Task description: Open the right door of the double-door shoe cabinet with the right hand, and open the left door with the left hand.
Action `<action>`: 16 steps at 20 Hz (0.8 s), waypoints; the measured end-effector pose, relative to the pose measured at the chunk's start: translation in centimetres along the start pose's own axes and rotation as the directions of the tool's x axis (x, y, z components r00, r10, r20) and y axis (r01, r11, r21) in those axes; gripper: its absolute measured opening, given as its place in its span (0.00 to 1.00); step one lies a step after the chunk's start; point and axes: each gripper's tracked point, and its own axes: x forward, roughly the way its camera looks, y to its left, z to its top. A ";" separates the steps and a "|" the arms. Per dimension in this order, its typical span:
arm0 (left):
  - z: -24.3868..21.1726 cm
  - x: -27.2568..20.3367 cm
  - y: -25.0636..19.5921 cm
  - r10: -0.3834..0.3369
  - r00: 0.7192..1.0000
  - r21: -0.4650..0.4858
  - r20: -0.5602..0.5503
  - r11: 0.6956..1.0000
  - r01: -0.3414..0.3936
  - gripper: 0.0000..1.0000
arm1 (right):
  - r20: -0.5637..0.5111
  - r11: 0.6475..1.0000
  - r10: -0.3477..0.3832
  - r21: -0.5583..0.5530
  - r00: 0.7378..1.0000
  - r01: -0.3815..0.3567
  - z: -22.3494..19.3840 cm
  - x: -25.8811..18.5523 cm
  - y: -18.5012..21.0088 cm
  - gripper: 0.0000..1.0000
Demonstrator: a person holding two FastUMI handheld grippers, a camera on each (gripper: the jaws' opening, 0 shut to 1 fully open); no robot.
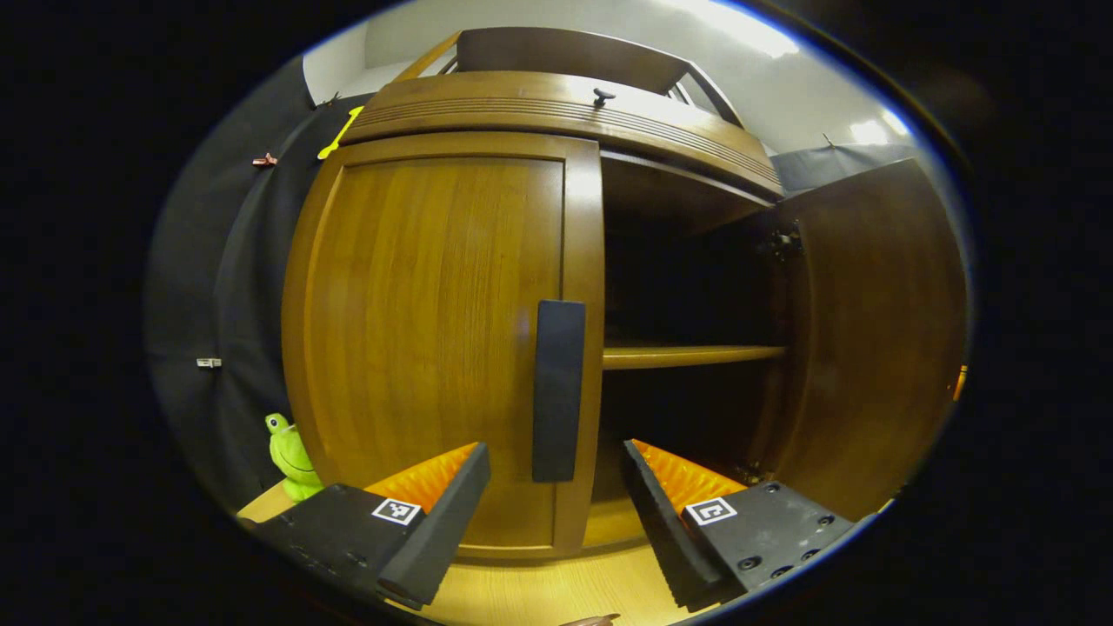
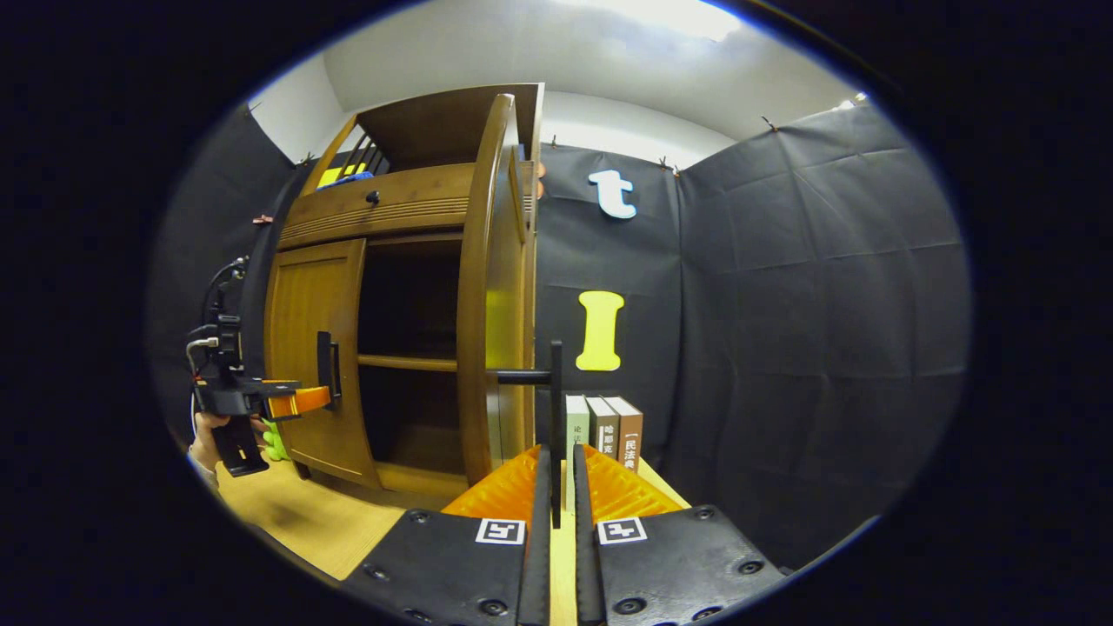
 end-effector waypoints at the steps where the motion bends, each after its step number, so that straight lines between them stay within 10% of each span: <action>1: 0.1 0.8 0.3 0.006 1.000 0.000 0.004 1.000 -0.006 0.92 | 0.011 0.999 -0.040 -0.028 0.999 0.040 0.3 -0.5 -1.1 0.12; 8: 0.2 4.0 0.8 0.055 0.998 0.024 -0.002 0.998 -0.055 0.92 | 0.039 0.991 -0.087 -0.098 0.995 0.091 1.8 -4.8 -1.4 0.17; 11: 1.5 4.1 0.4 0.046 0.998 0.042 0.040 0.998 -0.048 0.72 | 0.046 0.992 -0.073 -0.101 0.996 0.077 2.2 -7.3 -0.5 0.78; 14: 1.1 3.6 0.0 0.028 0.999 0.030 0.018 0.999 -0.028 0.36 | 0.057 0.991 -0.072 -0.107 0.996 0.078 2.7 -9.2 0.4 0.86; 16: 1.0 3.0 0.0 0.013 1.000 0.016 0.001 1.000 -0.013 0.34 | 0.062 0.990 -0.069 -0.116 0.996 0.076 3.1 -10.5 1.1 0.90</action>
